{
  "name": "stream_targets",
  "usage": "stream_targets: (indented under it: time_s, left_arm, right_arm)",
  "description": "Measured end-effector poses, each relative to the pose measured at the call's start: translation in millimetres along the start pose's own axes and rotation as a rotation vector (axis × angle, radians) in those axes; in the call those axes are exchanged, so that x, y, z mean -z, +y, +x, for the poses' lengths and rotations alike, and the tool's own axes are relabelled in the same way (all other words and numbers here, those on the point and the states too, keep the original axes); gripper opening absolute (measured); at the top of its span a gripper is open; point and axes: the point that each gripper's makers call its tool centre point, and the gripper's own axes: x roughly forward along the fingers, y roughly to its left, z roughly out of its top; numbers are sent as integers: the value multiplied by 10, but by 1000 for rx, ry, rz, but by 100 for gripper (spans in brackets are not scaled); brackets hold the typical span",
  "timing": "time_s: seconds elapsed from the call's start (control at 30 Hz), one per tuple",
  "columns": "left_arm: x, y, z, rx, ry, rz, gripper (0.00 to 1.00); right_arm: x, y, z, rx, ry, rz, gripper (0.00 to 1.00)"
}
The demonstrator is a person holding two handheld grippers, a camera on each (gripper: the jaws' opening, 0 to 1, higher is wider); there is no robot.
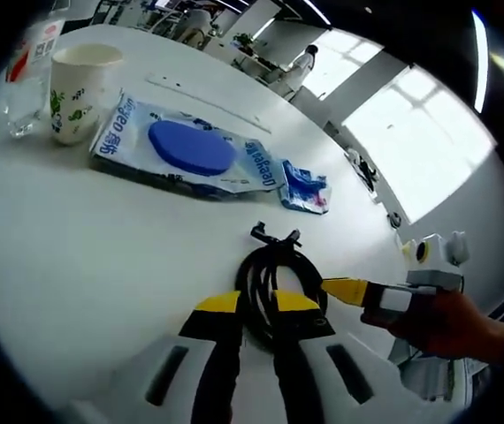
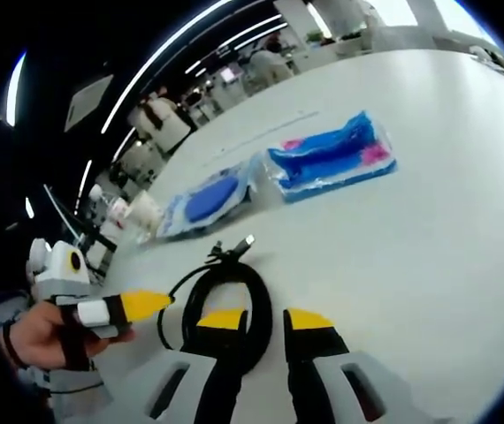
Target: Arrange the tabletop items into an orderly group along one side of the table until the central work area is clear of visible clutter.
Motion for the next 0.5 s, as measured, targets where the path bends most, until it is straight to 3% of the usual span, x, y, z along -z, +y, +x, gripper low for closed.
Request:
stream_targets:
  time_s: [0.27,0.5]
  left_arm:
    - [76,-34,39,-4,23,-7,1]
    - [59,-87,73,12,24,-8,1]
  right_arm:
    - [84,17,49,-1,38,-37,9]
    - [72,-39,6,1,29,-28,6]
